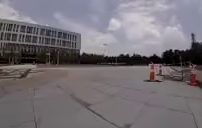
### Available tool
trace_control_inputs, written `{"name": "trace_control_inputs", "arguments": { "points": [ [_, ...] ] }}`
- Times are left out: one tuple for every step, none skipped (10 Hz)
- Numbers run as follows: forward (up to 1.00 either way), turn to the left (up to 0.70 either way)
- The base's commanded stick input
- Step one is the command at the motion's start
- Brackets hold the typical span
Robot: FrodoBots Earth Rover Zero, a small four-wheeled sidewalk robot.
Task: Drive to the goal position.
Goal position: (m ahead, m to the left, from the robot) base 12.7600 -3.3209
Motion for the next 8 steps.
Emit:
{"name": "trace_control_inputs", "arguments": {
  "points": [
    [0.5, -0.02],
    [0.5, -0.02],
    [0.5, -0.02],
    [0.5, -0.02],
    [0.5, -0.02],
    [0.5, -0.02],
    [0.5, -0.02],
    [0.5, -0.02]
  ]
}}
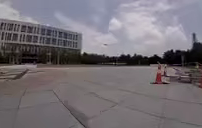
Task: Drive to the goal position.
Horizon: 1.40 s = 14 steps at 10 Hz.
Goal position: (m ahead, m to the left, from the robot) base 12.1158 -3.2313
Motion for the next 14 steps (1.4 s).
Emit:
{"name": "trace_control_inputs", "arguments": {
  "points": [
    [0.5, -0.02],
    [0.5, -0.02],
    [0.5, -0.02],
    [0.5, -0.02],
    [0.5, -0.02],
    [0.5, -0.02],
    [0.5, -0.02],
    [0.5, -0.02],
    [0.5, -0.02],
    [0.5, -0.02],
    [0.5, -0.02],
    [0.5, -0.02],
    [0.5, -0.02],
    [0.5, -0.02]
  ]
}}
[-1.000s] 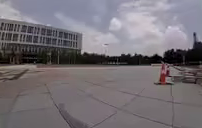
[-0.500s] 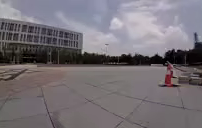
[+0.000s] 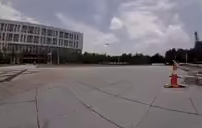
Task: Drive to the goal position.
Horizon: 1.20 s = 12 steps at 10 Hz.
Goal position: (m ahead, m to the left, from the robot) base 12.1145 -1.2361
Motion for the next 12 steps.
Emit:
{"name": "trace_control_inputs", "arguments": {
  "points": [
    [0.5, -0.02],
    [0.5, -0.26],
    [0.5, -0.52],
    [0.5, -0.52],
    [0.5, -0.52],
    [0.5, -0.52],
    [0.5, -0.19],
    [0.5, -0.02],
    [0.5, -0.02],
    [0.5, -0.02],
    [0.5, -0.02],
    [0.5, -0.02]
  ]
}}
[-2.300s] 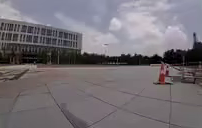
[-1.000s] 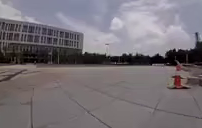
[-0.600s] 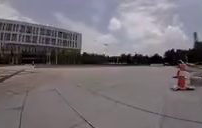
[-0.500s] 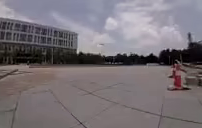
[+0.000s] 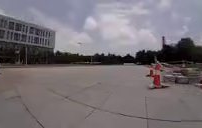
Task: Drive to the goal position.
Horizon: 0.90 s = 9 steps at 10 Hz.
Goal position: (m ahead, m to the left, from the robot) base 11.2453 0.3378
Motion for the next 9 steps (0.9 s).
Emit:
{"name": "trace_control_inputs", "arguments": {
  "points": [
    [0.5, -0.02],
    [0.5, -0.02],
    [0.5, -0.02],
    [0.5, -0.02],
    [0.5, -0.02],
    [0.5, -0.02],
    [0.5, -0.02],
    [0.5, -0.02],
    [0.5, -0.02]
  ]
}}
